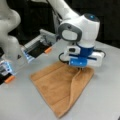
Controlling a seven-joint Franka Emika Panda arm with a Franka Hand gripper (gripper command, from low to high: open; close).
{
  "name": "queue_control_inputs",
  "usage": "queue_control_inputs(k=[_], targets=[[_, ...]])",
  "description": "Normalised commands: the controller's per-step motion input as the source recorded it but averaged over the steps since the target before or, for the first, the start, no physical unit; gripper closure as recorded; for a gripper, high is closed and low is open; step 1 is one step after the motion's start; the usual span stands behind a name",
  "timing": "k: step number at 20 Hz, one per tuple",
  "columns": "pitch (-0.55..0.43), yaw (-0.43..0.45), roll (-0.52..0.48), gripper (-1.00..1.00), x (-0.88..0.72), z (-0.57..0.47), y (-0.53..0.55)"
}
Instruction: Folding a towel twice
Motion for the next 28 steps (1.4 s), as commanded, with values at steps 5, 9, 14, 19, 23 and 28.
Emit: queue_control_inputs(k=[5, 9, 14, 19, 23, 28], targets=[[-0.217, -0.043, -0.003, 1.00, -0.23, -0.12, 0.08], [-0.155, -0.077, 0.003, 1.00, -0.27, -0.09, 0.14], [-0.103, -0.116, 0.037, 1.00, -0.39, -0.01, 0.16], [-0.060, -0.153, 0.050, 1.00, -0.38, -0.01, 0.06], [-0.001, -0.155, 0.099, 1.00, -0.37, -0.01, -0.03], [0.010, -0.146, 0.110, 1.00, -0.34, 0.01, -0.06]])
